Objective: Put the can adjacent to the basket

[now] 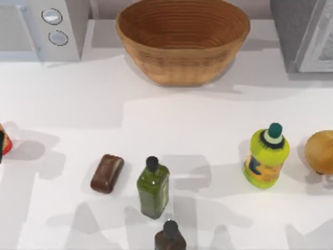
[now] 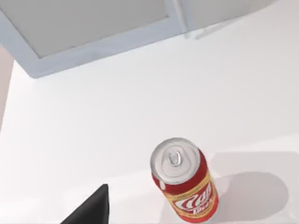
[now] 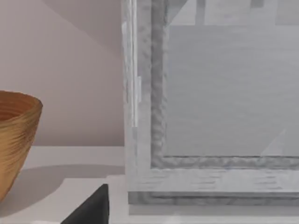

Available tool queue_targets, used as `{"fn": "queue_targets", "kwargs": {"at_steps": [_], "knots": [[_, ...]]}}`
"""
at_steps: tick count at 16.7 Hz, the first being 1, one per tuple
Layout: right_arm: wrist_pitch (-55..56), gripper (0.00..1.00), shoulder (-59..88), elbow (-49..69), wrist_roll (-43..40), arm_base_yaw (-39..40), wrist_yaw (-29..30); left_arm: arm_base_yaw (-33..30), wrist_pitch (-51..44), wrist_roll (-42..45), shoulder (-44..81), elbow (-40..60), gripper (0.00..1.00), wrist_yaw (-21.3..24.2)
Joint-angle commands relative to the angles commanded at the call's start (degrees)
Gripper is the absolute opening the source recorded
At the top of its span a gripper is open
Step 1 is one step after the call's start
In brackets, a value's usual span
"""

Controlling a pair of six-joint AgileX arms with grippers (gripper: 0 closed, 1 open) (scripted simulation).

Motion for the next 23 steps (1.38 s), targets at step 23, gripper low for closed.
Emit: {"fn": "queue_targets", "kwargs": {"at_steps": [23], "knots": [[0.00, 1.00, 0.00, 0.00, 0.00, 0.00, 0.00, 4.14, -44.18, 33.87, 73.74, 58.33, 1.00, 0.04]]}}
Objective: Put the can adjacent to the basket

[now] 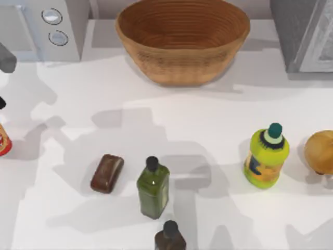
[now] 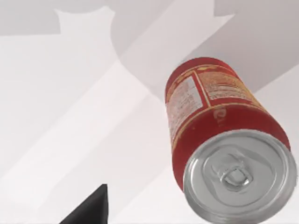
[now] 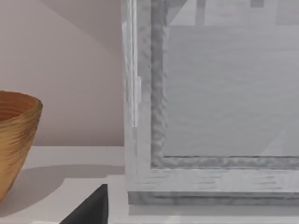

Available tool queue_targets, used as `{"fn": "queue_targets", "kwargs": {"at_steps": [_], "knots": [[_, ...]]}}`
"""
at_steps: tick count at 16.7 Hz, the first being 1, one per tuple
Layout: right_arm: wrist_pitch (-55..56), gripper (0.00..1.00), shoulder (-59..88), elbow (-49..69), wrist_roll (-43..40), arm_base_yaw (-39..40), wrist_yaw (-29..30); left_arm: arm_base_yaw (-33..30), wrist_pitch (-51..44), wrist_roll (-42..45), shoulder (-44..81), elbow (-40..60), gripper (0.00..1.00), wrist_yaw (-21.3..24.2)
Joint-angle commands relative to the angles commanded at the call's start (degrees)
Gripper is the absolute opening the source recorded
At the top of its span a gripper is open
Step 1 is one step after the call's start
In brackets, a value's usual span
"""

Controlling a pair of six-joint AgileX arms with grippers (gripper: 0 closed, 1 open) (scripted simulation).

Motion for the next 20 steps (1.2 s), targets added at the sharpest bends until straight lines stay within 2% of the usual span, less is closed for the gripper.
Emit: {"fn": "queue_targets", "kwargs": {"at_steps": [7, 11, 20], "knots": [[0.00, 1.00, 0.00, 0.00, 0.00, 0.00, 0.00, 0.35, 11.71, 0.22, 2.74, -8.84, 1.00, 0.02], [0.00, 1.00, 0.00, 0.00, 0.00, 0.00, 0.00, 0.37, 12.40, 0.25, 2.98, -9.47, 1.00, 0.03], [0.00, 1.00, 0.00, 0.00, 0.00, 0.00, 0.00, 0.37, 12.40, 0.25, 2.98, -9.47, 0.32, 0.03]]}}
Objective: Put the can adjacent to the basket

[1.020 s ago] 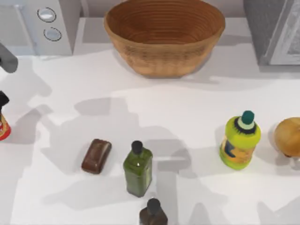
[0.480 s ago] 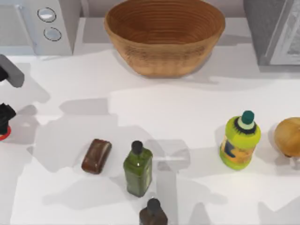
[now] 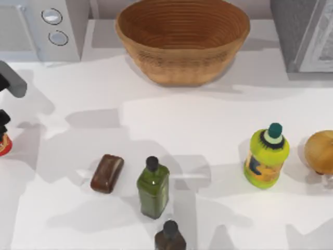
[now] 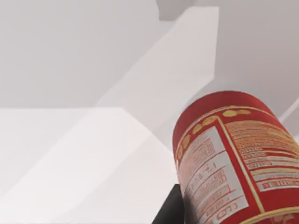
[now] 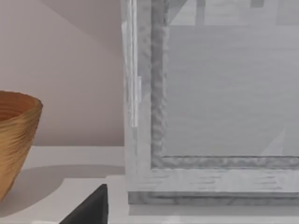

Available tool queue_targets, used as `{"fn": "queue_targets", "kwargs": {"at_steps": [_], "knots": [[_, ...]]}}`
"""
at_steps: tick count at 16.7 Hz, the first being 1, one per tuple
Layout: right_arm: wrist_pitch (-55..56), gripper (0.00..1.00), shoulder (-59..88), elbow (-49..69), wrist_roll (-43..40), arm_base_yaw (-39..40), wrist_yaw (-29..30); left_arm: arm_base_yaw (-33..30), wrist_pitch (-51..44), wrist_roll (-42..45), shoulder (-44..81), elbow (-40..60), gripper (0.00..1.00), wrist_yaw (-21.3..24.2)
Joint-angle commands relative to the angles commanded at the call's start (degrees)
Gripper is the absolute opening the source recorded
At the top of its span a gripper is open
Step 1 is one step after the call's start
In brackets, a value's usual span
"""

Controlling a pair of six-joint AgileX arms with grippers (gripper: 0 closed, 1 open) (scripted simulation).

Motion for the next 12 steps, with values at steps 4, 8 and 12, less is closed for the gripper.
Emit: {"fn": "queue_targets", "kwargs": {"at_steps": [4, 8, 12], "knots": [[0.00, 1.00, 0.00, 0.00, 0.00, 0.00, 0.00, 0.00, 0.00, 0.00, 0.00, 0.00, 0.02, 0.00], [0.00, 1.00, 0.00, 0.00, 0.00, 0.00, 0.00, 0.00, 0.00, 0.00, 0.00, 0.00, 0.00, 0.00], [0.00, 1.00, 0.00, 0.00, 0.00, 0.00, 0.00, 0.00, 0.00, 0.00, 0.00, 0.00, 0.00, 0.00]]}}
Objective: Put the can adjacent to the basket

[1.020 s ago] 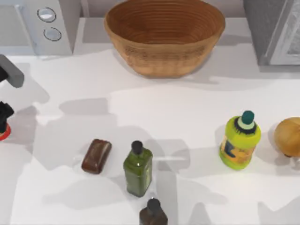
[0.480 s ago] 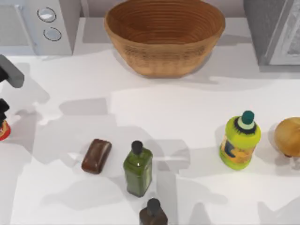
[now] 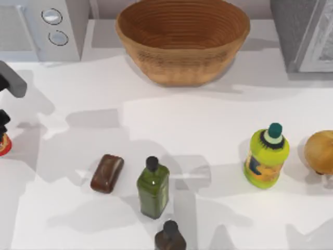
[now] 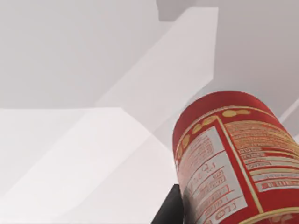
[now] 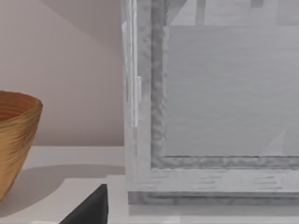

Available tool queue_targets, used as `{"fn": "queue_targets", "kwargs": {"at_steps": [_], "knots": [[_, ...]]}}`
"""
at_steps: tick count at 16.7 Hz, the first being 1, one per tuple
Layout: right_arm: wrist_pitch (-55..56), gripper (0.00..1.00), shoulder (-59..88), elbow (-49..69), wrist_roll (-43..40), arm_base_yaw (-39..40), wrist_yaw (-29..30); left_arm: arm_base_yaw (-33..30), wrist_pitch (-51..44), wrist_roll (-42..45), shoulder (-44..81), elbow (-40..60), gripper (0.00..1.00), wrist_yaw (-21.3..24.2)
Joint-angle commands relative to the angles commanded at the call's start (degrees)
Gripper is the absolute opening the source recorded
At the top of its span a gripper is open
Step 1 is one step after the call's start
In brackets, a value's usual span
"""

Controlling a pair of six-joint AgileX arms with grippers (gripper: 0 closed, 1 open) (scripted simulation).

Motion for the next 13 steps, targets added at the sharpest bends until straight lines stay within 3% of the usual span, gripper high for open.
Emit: {"fn": "queue_targets", "kwargs": {"at_steps": [6, 9, 13], "knots": [[0.00, 1.00, 0.00, 0.00, 0.00, 0.00, 0.00, -3.58, -2.02, -5.01, -0.35, 6.02, 0.00, 0.84], [0.00, 1.00, 0.00, 0.00, 0.00, 0.00, 0.00, -9.37, -5.50, -15.05, 0.46, 15.10, 0.00, 2.01], [0.00, 1.00, 0.00, 0.00, 0.00, 0.00, 0.00, -19.85, -12.27, -35.54, 5.13, 28.37, 0.00, 3.67]]}}
